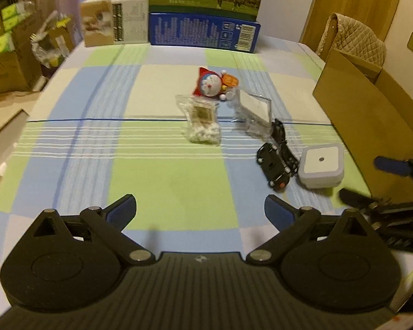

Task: Organize objects
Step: 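Withdraw both tools from the cardboard box back over the table, then grasp the white night light with the right tool while the left tool reaches the toy car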

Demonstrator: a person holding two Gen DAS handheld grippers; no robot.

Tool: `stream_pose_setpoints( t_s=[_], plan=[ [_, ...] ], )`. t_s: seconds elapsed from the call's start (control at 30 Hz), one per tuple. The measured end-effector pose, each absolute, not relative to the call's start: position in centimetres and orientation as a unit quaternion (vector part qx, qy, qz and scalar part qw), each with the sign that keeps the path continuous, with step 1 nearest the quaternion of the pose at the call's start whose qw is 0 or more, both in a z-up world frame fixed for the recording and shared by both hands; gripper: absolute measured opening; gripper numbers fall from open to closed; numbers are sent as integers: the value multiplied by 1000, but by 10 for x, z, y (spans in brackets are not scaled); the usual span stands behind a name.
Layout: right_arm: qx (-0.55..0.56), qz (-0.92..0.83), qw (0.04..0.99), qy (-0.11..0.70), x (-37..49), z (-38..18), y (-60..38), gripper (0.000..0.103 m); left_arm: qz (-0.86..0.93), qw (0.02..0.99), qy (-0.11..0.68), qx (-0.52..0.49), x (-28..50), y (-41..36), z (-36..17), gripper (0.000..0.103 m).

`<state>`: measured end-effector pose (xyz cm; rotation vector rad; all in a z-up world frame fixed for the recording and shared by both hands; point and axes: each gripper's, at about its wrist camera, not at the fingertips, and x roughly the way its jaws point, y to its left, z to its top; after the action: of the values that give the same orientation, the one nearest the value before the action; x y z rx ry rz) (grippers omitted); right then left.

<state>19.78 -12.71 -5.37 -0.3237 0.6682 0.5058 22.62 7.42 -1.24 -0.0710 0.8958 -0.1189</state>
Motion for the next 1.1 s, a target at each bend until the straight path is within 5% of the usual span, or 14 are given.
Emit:
stream_pose_setpoints(
  t_s=[0.83,0.9,1.1],
  plan=[
    [-228,240,881,339,247,-98,-98,82,-95,883,457,-55,280,72,-41,98],
    [-219,238,882,344,248,-97,-100,74,-95,882,459,-54,281,71,-42,98],
    [-180,230,886,360,254,-92,-106,73,-105,877,466,-45,282,63,-46,97]
  ],
)
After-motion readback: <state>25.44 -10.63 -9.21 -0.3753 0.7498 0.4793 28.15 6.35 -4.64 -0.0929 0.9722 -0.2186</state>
